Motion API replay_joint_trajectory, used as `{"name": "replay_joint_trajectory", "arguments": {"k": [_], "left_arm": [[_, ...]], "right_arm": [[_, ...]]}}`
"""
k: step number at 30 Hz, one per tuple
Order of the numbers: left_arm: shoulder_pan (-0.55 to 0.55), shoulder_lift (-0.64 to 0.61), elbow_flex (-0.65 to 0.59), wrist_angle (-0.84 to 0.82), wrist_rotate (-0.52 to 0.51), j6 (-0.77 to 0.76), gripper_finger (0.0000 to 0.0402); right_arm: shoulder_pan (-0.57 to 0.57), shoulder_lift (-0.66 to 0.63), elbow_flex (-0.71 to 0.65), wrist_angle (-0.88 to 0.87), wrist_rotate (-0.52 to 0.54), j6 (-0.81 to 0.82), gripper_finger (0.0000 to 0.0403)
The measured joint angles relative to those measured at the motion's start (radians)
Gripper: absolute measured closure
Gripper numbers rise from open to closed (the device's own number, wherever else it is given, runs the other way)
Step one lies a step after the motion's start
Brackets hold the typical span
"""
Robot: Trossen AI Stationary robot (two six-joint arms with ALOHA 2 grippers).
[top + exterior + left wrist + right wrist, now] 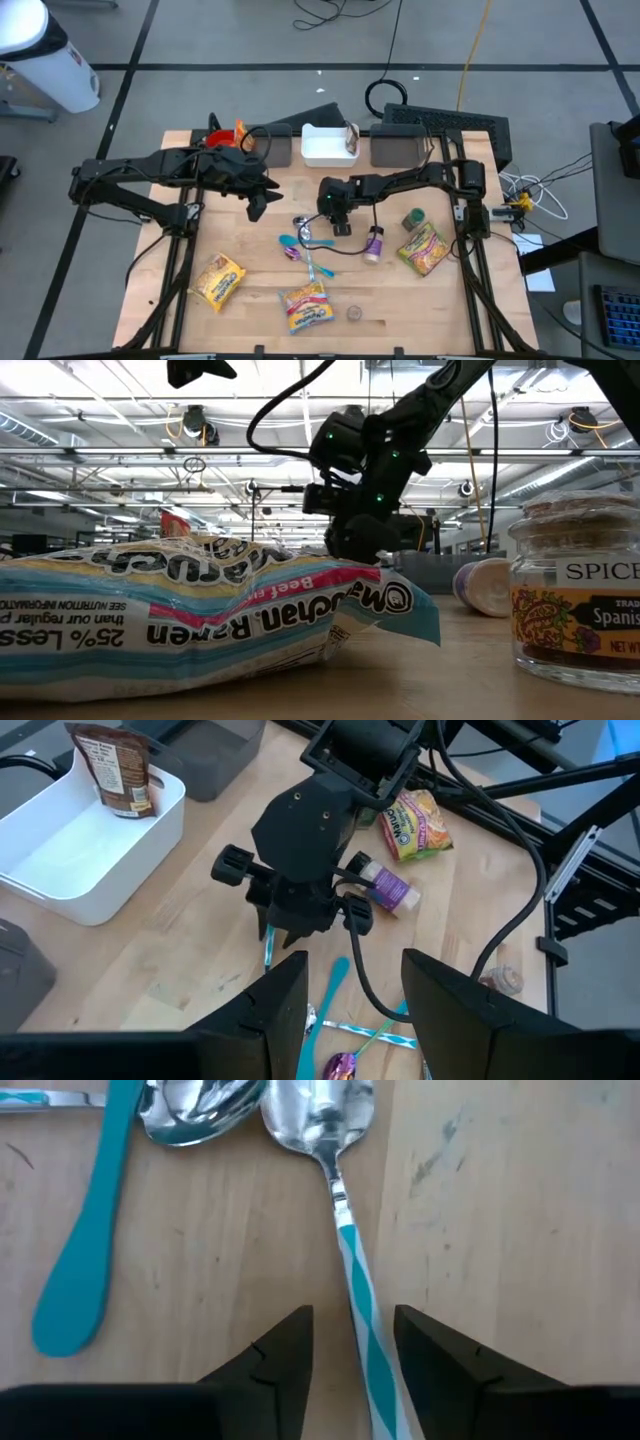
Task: Pick & Place Food Item
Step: Put the top light blue spoon into the right black bin
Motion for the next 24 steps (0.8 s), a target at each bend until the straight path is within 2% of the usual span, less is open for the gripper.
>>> {"name": "replay_joint_trajectory", "arguments": {"k": [8,18,24], "left_arm": [[0.000,0.000,0.000,0.000,0.000,0.002,0.0231],[0.000,0.000,0.000,0.000,0.000,0.001,0.0231],[0.000,0.000,0.000,-0.001,0.006,0.001,0.0231]], "right_arm": [[0.000,0.000,0.000,-0.002,-0.001,0.025,0.0326],[0.001,0.054,0.005,-0.048,-0.003,0.085,0.0345],[0.010,0.067,0.002,-0.053,-0.003,0.100,0.0384]]}}
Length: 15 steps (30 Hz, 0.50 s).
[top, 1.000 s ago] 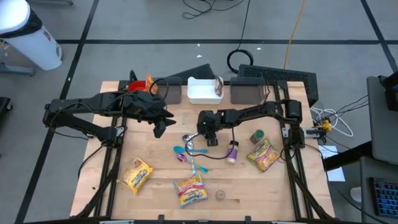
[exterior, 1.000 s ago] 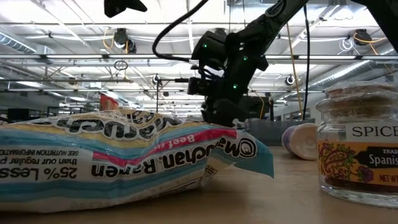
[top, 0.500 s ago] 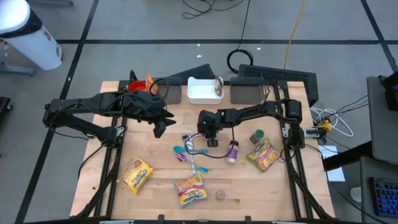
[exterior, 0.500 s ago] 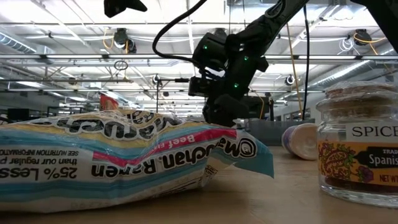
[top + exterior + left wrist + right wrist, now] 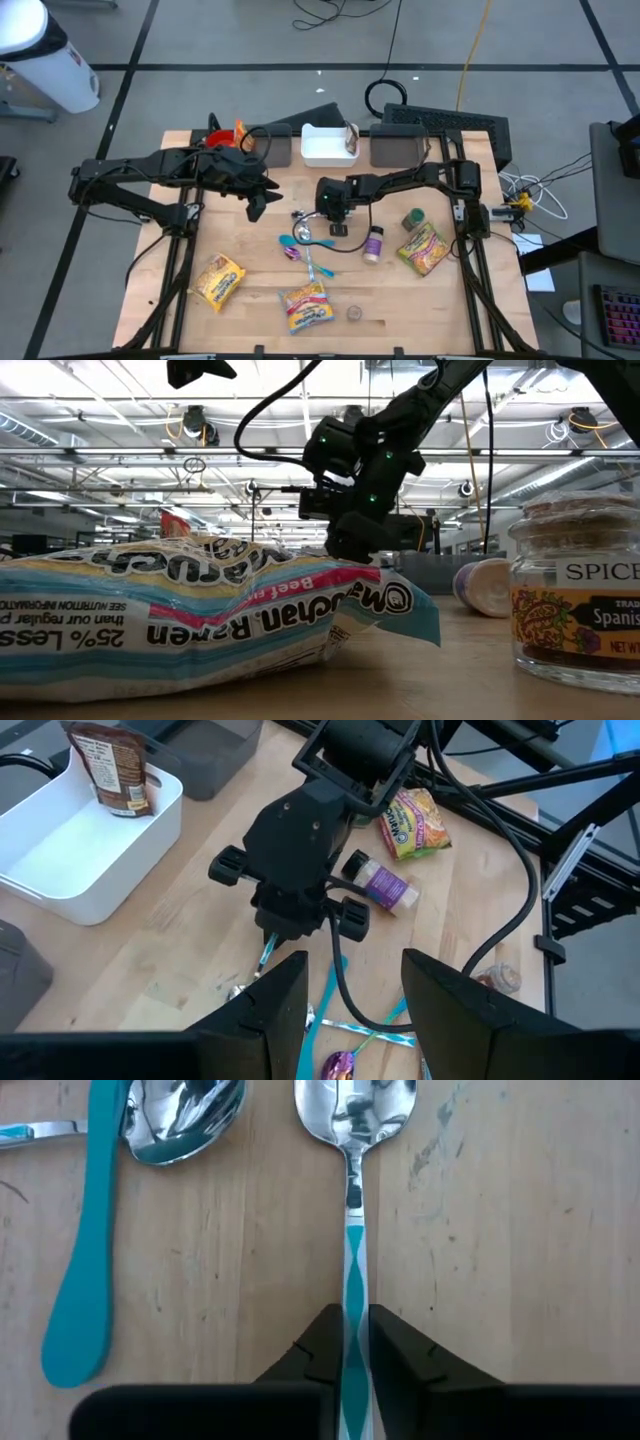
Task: Pick & Place Food Item
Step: Put the top light blue spoon into the right black bin
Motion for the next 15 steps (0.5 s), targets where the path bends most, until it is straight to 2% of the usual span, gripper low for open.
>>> {"name": "replay_joint_trajectory", "arguments": {"k": [8,15], "left_arm": [[0.001,0.000,0.000,0.000,-0.008,0.009,0.0231],[0.036,0.000,0.000,0.000,-0.009,0.009,0.0231]], "right_arm": [[-0.015,-0.058,-0.004,0.002,0.005,0.046,0.0384],[-0.046,-0.204,-0.006,-0.059,0.005,0.093,0.0384]]}}
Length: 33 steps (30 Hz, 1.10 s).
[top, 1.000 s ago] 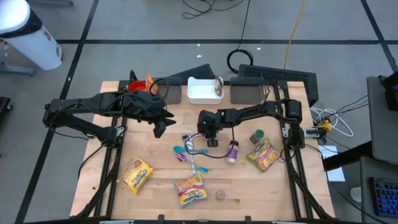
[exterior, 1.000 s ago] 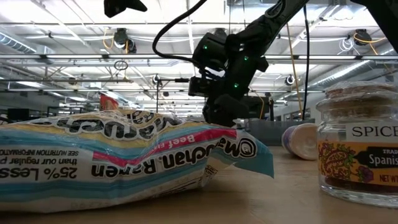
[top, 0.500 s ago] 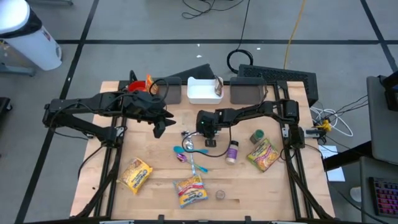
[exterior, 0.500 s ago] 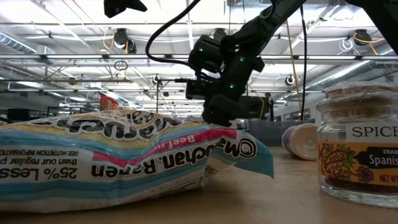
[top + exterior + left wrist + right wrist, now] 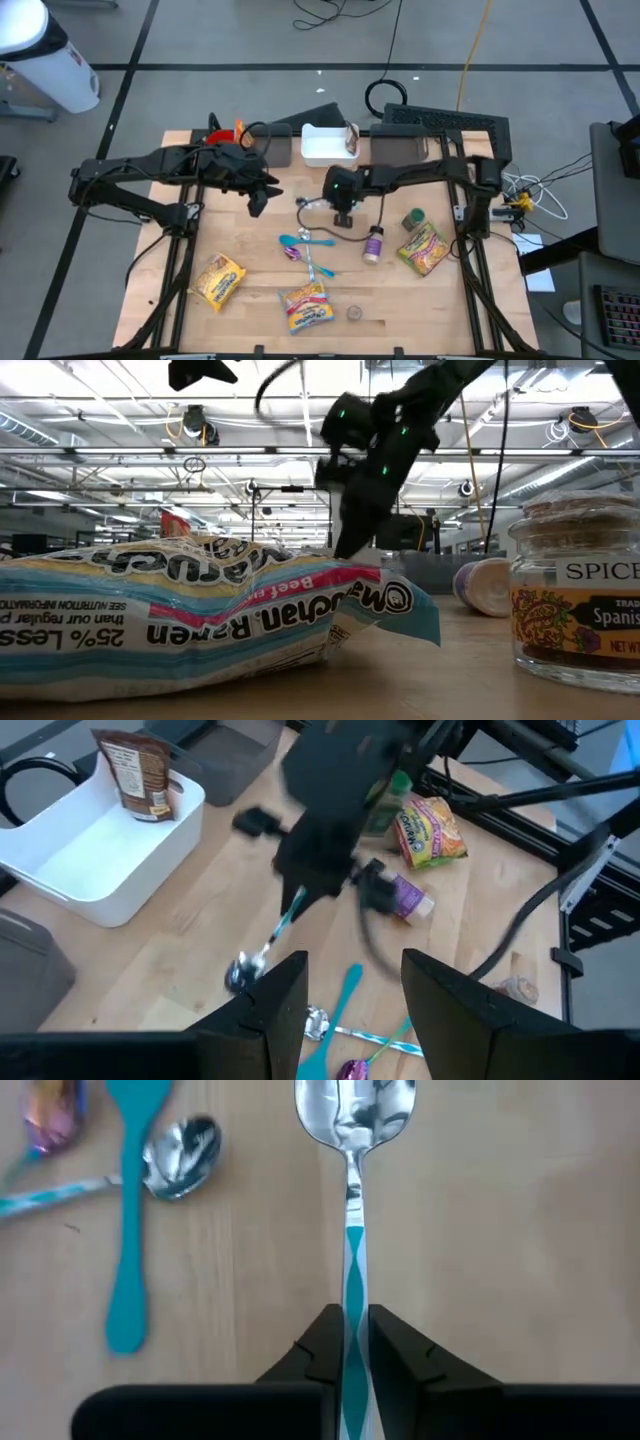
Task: Pick & Place Food Item
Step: Put the top light blue spoon into the right black bin
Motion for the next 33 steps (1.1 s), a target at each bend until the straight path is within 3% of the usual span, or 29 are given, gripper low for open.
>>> {"name": "replay_joint_trajectory", "arguments": {"k": [10,16,24,33], "left_arm": [[0.048,0.000,0.000,0.004,-0.009,-0.032,0.0231],[0.083,0.000,0.000,0.054,-0.135,-0.180,0.0231],[0.139,0.067,0.000,0.338,-0.119,-0.210,0.0231],[0.180,0.183,0.000,0.486,-0.048,-0.268,0.0231]], "right_arm": [[-0.032,-0.309,0.002,-0.009,0.158,0.125,0.0384],[-0.030,-0.439,0.002,0.029,0.287,0.210,0.0384],[-0.011,-0.465,0.002,0.083,0.308,0.196,0.0384],[0.014,-0.457,0.002,0.120,0.311,0.184,0.0384]]}}
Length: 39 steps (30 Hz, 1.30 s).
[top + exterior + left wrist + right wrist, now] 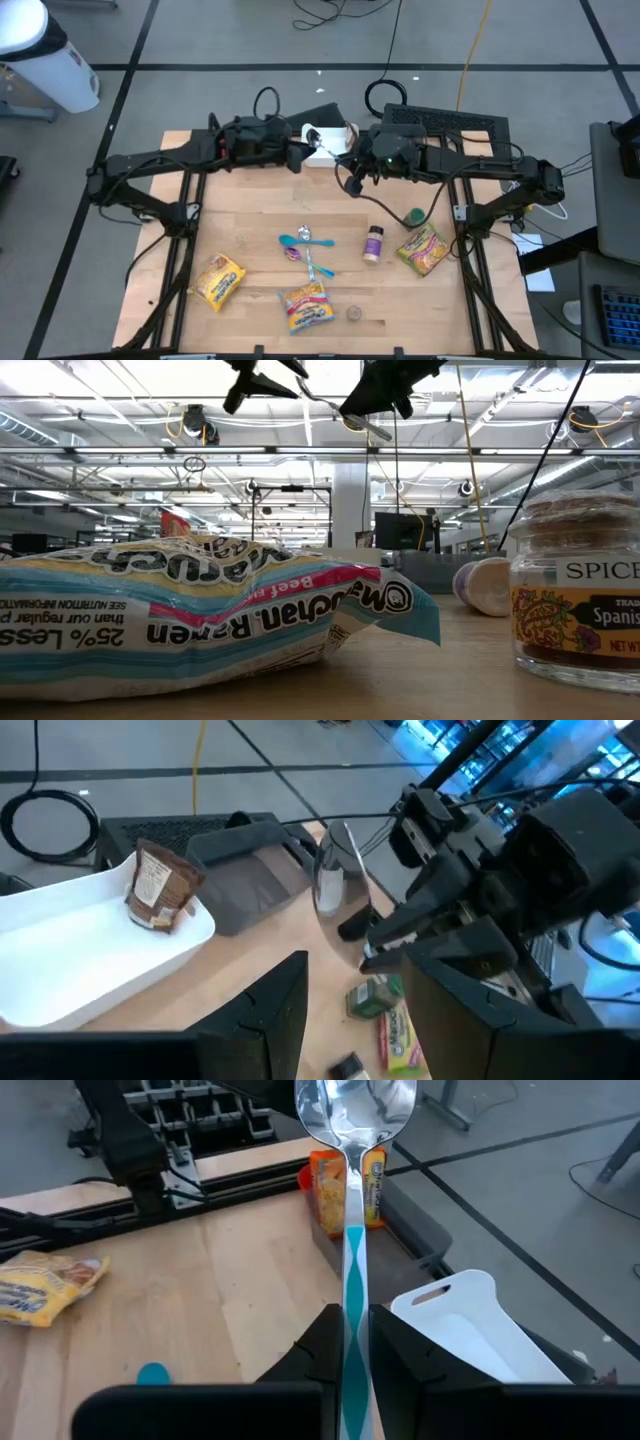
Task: Pick & Place Food Item
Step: Put the top light blue spoon into the right black bin
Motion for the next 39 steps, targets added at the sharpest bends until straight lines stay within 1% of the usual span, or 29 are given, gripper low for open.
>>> {"name": "replay_joint_trajectory", "arguments": {"k": [6,9,20,25,28,37,39], "left_arm": [[0.001,0.026,0.000,0.089,-0.003,0.012,0.0231],[0.003,0.027,0.000,0.090,-0.004,0.031,0.0231],[0.003,0.027,0.000,0.064,-0.102,0.056,0.0231],[0.003,0.027,0.000,0.060,-0.118,0.071,0.0237],[0.003,0.027,0.000,0.060,-0.117,0.075,0.0262],[0.004,0.027,0.000,0.057,-0.126,0.083,0.0378],[0.006,0.027,0.000,0.054,-0.126,0.088,0.0392]], "right_arm": [[-0.001,-0.001,0.000,-0.003,0.004,-0.001,0.0384],[-0.001,-0.001,0.000,-0.006,0.004,-0.003,0.0384],[0.000,0.000,0.000,-0.005,-0.003,-0.015,0.0384],[0.000,0.000,0.000,-0.005,-0.003,-0.015,0.0384],[0.000,0.000,0.000,-0.005,-0.004,-0.019,0.0384],[-0.001,0.000,0.000,-0.001,-0.003,-0.019,0.0384],[-0.001,-0.001,0.001,0.002,-0.005,-0.018,0.0384]]}}
